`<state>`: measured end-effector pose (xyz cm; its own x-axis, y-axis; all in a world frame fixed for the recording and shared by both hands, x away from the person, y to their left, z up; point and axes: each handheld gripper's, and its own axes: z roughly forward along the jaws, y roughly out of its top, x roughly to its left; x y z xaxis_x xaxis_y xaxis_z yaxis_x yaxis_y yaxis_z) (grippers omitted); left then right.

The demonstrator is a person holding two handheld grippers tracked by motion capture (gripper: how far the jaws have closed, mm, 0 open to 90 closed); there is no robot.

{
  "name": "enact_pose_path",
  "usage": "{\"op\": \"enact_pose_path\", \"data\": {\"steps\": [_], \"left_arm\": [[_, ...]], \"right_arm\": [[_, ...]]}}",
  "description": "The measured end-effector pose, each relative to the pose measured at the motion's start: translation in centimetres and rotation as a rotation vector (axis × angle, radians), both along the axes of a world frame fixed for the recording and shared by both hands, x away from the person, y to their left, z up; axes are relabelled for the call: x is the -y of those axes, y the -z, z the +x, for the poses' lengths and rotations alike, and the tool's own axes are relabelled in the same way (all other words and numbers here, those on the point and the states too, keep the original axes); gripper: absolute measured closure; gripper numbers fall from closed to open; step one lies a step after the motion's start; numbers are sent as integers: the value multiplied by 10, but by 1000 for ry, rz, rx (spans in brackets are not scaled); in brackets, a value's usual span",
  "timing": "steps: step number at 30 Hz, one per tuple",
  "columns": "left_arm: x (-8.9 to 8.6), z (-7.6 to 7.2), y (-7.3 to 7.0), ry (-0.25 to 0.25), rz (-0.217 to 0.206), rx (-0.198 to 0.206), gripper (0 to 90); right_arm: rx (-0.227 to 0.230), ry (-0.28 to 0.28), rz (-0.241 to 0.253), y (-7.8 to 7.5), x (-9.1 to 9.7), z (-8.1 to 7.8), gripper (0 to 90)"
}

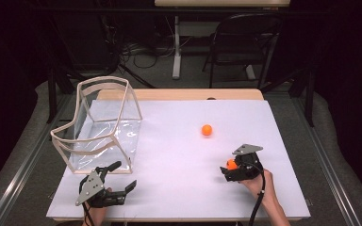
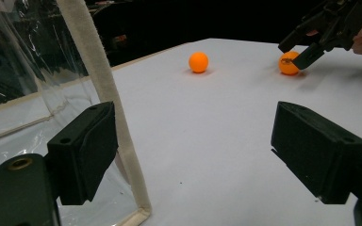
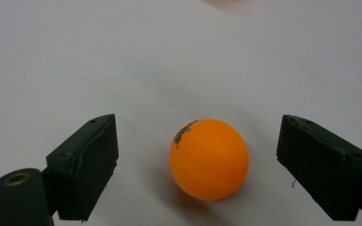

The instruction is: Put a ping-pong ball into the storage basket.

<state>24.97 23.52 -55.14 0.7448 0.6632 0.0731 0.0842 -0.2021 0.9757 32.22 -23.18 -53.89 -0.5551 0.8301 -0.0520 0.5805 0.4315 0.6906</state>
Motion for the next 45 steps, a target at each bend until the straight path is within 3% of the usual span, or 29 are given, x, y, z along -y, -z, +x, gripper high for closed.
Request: {"op": "enact_pose_path", "data": {"steps": [7, 18, 30, 45], "left_arm": [[-1, -1, -1, 0, -1, 4, 158], [-1, 0, -1, 1, 1, 4, 158], [-1, 0, -1, 2, 3, 0, 158], [-1, 0, -1, 6, 2, 4, 158]], "right_arm": [[-17, 16, -27, 2, 0, 1, 292], [-40, 19, -41, 6, -2, 1, 412], [-33, 25, -54, 6, -1, 1, 493], [-7, 33, -53, -4, 1, -2, 500]]}}
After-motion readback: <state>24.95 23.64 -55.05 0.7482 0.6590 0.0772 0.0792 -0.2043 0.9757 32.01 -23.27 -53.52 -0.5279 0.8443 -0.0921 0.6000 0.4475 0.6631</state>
